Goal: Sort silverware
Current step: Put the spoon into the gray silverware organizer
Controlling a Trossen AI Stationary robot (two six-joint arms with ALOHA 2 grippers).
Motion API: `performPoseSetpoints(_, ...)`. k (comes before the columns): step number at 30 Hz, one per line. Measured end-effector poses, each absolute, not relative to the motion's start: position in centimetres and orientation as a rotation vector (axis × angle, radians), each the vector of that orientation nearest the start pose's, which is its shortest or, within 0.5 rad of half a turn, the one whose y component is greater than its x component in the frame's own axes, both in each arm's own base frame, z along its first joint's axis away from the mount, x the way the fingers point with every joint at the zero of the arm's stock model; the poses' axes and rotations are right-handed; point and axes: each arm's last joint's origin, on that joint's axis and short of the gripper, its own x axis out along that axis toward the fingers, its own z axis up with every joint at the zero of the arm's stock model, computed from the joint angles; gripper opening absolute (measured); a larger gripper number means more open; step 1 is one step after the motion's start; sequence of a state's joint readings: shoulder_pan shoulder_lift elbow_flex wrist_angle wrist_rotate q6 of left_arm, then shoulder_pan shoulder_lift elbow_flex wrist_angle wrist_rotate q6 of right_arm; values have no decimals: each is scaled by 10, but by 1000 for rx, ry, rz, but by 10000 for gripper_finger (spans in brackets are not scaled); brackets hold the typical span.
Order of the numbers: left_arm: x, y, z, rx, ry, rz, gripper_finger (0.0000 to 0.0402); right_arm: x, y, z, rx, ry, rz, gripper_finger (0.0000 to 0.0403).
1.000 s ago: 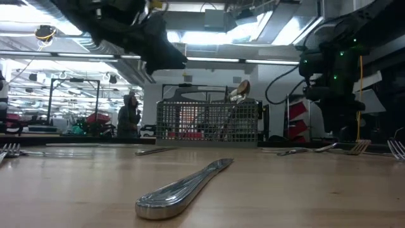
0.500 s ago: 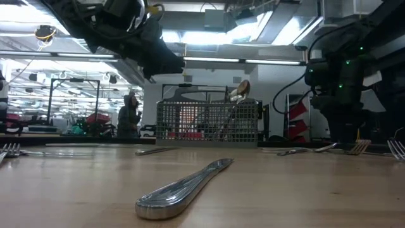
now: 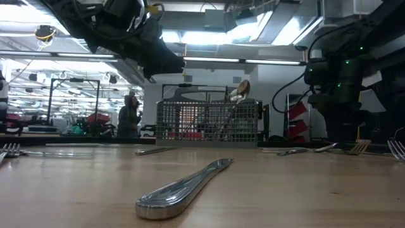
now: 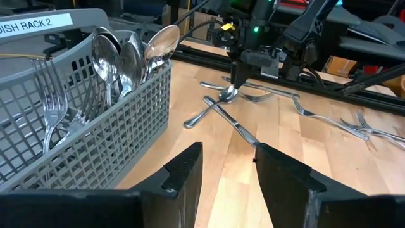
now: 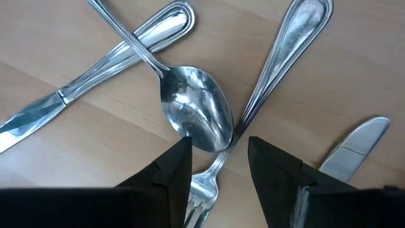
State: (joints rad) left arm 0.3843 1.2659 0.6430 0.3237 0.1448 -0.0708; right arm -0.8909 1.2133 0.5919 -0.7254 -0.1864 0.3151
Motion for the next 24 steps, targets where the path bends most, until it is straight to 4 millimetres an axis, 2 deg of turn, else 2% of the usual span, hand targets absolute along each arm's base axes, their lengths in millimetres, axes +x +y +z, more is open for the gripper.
performPoseSetpoints(5,249,96,233,-145,281,247,139,119,-139,163,987,1089,-802,148)
performPoseSetpoints(16,249,96,233,-145,282,247,139,120,-140,163,988,1077,-807,73)
performPoseSetpoints(24,249,96,233,-145,282,247,139,120,-140,164,978,1071,-804,65)
